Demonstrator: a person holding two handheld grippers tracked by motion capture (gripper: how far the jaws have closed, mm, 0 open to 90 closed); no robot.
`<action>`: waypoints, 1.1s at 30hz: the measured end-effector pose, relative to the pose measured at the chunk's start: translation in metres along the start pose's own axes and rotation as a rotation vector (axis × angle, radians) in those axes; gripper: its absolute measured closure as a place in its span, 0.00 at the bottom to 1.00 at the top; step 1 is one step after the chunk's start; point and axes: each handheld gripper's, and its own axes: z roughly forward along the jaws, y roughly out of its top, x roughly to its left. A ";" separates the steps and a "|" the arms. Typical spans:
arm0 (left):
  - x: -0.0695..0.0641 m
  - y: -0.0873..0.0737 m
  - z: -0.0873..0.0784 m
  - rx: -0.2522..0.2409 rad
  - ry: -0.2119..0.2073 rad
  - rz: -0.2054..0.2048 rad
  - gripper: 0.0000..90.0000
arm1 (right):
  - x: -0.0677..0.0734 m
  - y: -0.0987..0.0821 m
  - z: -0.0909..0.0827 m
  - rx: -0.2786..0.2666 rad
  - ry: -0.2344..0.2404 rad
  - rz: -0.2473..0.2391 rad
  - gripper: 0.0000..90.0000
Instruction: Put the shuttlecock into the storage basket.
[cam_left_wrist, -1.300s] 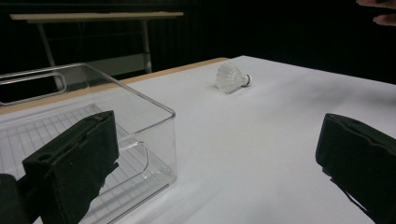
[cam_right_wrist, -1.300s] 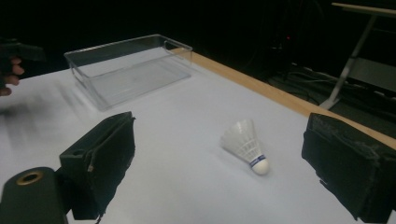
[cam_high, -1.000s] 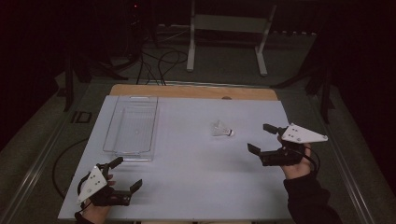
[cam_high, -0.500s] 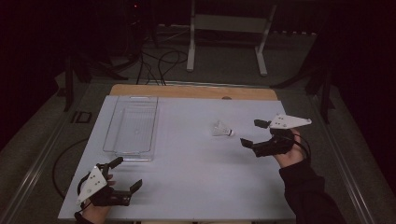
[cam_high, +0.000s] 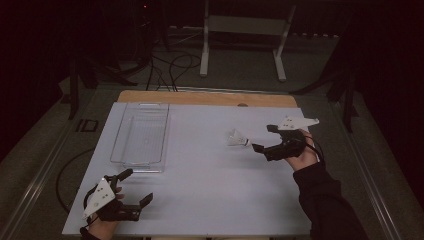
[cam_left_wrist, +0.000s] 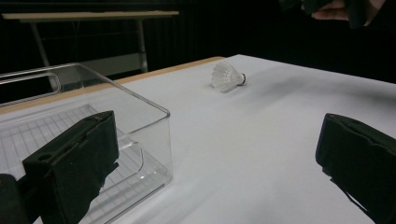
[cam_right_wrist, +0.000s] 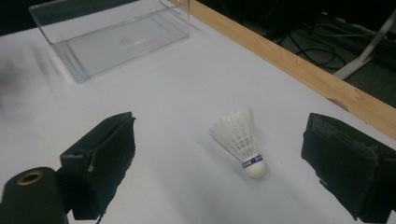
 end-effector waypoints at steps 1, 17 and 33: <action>0.000 0.000 0.000 -0.001 0.001 0.000 0.00 | -0.001 0.000 0.003 0.011 0.004 -0.002 0.11; 0.000 0.000 0.000 -0.004 0.000 -0.003 0.00 | -0.015 -0.007 0.028 0.067 0.021 -0.031 0.11; 0.000 0.000 0.000 -0.004 -0.008 -0.005 0.00 | -0.034 -0.021 0.059 0.211 0.062 0.001 0.11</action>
